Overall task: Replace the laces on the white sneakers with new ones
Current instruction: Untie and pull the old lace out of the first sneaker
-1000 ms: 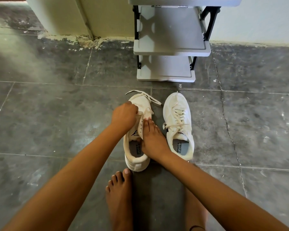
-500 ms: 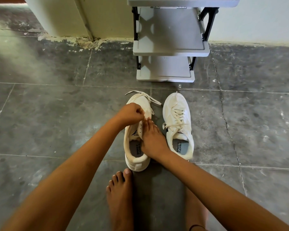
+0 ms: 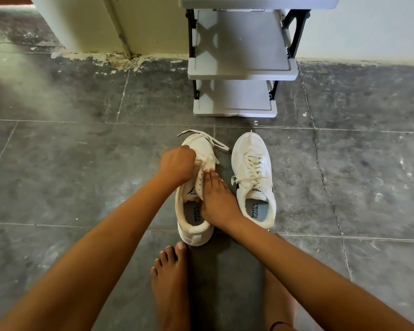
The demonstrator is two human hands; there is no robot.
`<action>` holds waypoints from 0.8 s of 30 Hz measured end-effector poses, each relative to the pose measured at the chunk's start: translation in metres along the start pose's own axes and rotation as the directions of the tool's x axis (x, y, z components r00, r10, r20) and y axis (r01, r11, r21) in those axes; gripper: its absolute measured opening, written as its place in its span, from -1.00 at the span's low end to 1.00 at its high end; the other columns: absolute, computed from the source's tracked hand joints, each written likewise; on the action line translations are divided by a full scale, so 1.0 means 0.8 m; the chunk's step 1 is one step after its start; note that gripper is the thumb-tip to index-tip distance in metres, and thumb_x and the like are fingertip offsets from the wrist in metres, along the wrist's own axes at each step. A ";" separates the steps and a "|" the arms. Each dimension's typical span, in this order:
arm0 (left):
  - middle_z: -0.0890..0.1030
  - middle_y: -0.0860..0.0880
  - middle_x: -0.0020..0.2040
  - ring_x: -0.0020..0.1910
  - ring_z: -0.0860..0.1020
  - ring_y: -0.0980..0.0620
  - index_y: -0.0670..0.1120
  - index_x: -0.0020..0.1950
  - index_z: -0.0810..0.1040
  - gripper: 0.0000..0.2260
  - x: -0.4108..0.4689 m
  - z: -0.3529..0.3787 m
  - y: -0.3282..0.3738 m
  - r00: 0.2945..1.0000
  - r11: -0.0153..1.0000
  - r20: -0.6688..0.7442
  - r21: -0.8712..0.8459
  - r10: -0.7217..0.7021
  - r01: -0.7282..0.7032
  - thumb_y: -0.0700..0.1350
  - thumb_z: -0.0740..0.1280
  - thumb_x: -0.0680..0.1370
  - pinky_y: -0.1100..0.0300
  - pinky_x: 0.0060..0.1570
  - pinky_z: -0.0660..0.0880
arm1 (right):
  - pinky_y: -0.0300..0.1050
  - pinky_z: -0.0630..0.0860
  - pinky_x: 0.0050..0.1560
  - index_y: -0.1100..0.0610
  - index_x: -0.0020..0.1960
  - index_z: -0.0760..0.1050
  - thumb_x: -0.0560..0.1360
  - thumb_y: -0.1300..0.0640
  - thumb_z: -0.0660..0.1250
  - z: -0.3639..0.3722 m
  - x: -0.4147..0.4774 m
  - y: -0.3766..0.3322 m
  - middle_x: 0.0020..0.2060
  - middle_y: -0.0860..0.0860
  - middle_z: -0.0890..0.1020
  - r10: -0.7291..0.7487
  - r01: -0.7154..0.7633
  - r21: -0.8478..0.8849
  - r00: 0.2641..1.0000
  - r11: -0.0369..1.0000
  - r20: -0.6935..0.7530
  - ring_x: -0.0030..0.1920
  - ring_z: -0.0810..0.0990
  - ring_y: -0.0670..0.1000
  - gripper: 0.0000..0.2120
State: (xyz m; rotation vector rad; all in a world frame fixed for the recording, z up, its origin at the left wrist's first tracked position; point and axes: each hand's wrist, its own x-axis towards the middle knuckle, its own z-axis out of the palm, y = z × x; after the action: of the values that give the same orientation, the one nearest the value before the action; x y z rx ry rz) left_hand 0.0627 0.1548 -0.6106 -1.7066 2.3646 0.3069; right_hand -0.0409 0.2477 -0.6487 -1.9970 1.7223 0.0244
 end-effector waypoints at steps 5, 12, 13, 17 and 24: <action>0.43 -0.02 -0.36 -0.39 0.38 0.07 -0.15 -0.30 0.47 -0.81 -0.008 -0.037 0.004 0.992 0.624 0.125 -0.777 0.030 0.079 -0.22 0.30 0.52 0.28 -0.41 0.31 | -0.02 -0.07 0.49 0.31 0.51 -0.22 0.54 0.12 0.17 0.000 0.002 0.001 0.51 0.25 -0.09 -0.023 0.023 -0.030 1.000 0.999 0.018 0.53 -0.07 0.16 -0.25; 0.58 -0.06 0.07 0.00 0.53 0.01 -0.12 0.19 0.56 -0.74 -0.011 -0.026 -0.017 0.998 0.881 0.068 -0.473 0.007 0.026 -0.19 0.32 0.50 0.16 -0.01 0.48 | -0.05 -0.08 0.49 0.29 0.52 -0.19 0.52 0.15 0.17 0.001 0.002 0.000 0.52 0.23 -0.09 -0.014 0.014 -0.009 1.000 1.000 -0.001 0.53 -0.07 0.13 -0.26; 0.56 -0.06 0.11 0.07 0.52 -0.03 -0.07 0.20 0.55 -0.73 -0.010 -0.020 -0.017 0.997 0.945 0.081 -0.328 0.017 0.011 -0.14 0.33 0.50 0.10 0.06 0.48 | -0.05 -0.08 0.50 0.29 0.52 -0.20 0.52 0.15 0.17 0.001 0.002 0.001 0.52 0.23 -0.09 -0.015 0.015 -0.013 1.000 1.000 -0.001 0.53 -0.07 0.13 -0.26; 0.53 -0.09 0.09 0.05 0.53 -0.11 -0.06 0.07 0.55 -0.83 -0.009 0.001 -0.009 0.998 0.989 0.024 -0.131 -0.066 0.068 -0.12 0.29 0.50 0.07 -0.02 0.51 | -0.05 -0.09 0.51 0.29 0.52 -0.21 0.52 0.15 0.17 0.000 0.002 0.001 0.52 0.23 -0.10 -0.011 0.011 -0.001 1.000 1.000 0.003 0.53 -0.08 0.13 -0.25; 0.56 -0.10 -0.14 -0.12 0.53 -0.07 -0.18 -0.12 0.55 -0.84 -0.004 -0.012 0.000 0.993 0.984 0.116 -0.175 -0.015 0.035 -0.13 0.25 0.56 0.14 -0.17 0.44 | -0.04 -0.06 0.50 0.30 0.51 -0.21 0.51 0.14 0.18 0.000 0.002 0.001 0.51 0.25 -0.09 -0.017 0.017 -0.036 1.000 0.999 0.007 0.53 -0.06 0.15 -0.24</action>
State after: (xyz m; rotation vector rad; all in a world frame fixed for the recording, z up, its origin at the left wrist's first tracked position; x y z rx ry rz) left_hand 0.0632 0.1549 -0.6008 -1.7410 2.2917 0.6103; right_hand -0.0414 0.2461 -0.6497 -2.0351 1.7120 0.0570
